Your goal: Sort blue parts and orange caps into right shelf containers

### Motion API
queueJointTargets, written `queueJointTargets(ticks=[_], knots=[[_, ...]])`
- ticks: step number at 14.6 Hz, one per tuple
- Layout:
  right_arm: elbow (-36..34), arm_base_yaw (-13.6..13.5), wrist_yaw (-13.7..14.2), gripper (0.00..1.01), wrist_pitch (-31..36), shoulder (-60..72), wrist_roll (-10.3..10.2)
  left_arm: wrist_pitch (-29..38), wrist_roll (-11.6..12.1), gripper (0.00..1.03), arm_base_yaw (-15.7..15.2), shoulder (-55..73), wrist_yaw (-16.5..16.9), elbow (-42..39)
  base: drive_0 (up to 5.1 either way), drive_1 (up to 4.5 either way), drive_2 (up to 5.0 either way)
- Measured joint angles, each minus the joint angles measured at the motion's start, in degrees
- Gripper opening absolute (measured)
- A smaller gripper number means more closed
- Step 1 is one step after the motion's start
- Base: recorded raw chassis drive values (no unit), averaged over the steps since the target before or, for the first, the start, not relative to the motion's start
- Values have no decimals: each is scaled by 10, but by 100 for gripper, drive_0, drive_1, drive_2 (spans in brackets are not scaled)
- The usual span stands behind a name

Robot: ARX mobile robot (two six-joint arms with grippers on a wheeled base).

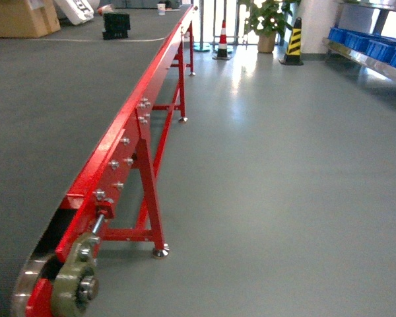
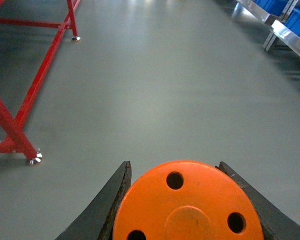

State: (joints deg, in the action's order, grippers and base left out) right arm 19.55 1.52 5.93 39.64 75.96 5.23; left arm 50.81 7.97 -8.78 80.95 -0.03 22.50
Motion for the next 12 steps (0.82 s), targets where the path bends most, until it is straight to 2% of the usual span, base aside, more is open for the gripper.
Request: queueJointTargets(ticks=[12], knots=[[0,0,0,44,2,0,0,1,0,45,-1,0,0,0,500,-241,-241]])
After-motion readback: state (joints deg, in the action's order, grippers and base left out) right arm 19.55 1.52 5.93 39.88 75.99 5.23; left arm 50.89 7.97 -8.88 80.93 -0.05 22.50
